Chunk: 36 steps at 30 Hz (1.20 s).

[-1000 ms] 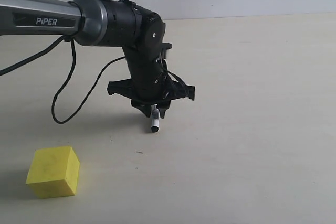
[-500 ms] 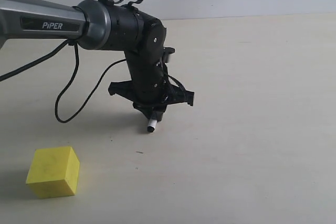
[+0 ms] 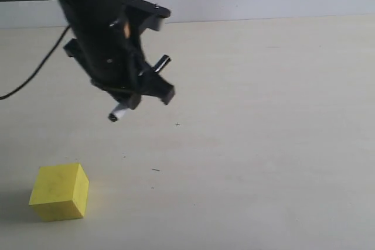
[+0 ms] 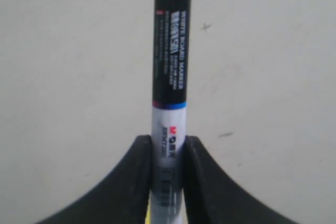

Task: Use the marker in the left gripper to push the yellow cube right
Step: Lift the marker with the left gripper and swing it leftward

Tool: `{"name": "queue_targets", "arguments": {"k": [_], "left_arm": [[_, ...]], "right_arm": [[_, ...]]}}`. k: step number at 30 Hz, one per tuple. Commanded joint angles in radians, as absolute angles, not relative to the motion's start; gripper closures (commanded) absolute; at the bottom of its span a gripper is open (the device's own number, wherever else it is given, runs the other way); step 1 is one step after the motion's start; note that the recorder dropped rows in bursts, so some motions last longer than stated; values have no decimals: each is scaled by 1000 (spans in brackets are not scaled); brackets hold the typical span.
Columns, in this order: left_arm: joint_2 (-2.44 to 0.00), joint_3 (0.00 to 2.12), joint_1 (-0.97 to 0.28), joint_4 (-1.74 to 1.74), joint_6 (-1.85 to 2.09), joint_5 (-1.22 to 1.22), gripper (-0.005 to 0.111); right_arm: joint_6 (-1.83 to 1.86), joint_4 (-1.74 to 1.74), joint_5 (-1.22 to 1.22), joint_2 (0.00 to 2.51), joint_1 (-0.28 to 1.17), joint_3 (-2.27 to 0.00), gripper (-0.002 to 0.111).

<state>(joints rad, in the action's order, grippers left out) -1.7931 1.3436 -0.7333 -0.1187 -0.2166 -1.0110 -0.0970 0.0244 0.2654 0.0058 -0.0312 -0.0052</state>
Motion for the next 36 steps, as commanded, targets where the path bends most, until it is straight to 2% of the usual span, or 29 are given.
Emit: {"name": "queue_targets", "arguments": {"k": [1, 6, 12, 16, 21, 26, 36], "left_arm": [[-1583, 1132, -685, -263, -212, -1022, 107], [-1359, 1010, -524, -294, -242, -1007, 107], [-1253, 1011, -371, -362, -27, -1221, 107], [-1246, 1011, -332, -390, -18, -1221, 107], [-1266, 972, -301, -405, 188, -1221, 107], [-1269, 834, -265, -482, 376, -1205, 107], [-1293, 569, -237, -461, 901, -959, 107]], "right_arm": [[-98, 33, 252, 0, -36, 0, 108], [-98, 33, 252, 0, -36, 0, 108], [-98, 33, 252, 0, -36, 0, 108], [-98, 33, 252, 0, -36, 0, 108], [-98, 33, 252, 0, -36, 0, 108], [-98, 33, 259, 0, -36, 0, 108], [-98, 33, 259, 0, -36, 0, 108]]}}
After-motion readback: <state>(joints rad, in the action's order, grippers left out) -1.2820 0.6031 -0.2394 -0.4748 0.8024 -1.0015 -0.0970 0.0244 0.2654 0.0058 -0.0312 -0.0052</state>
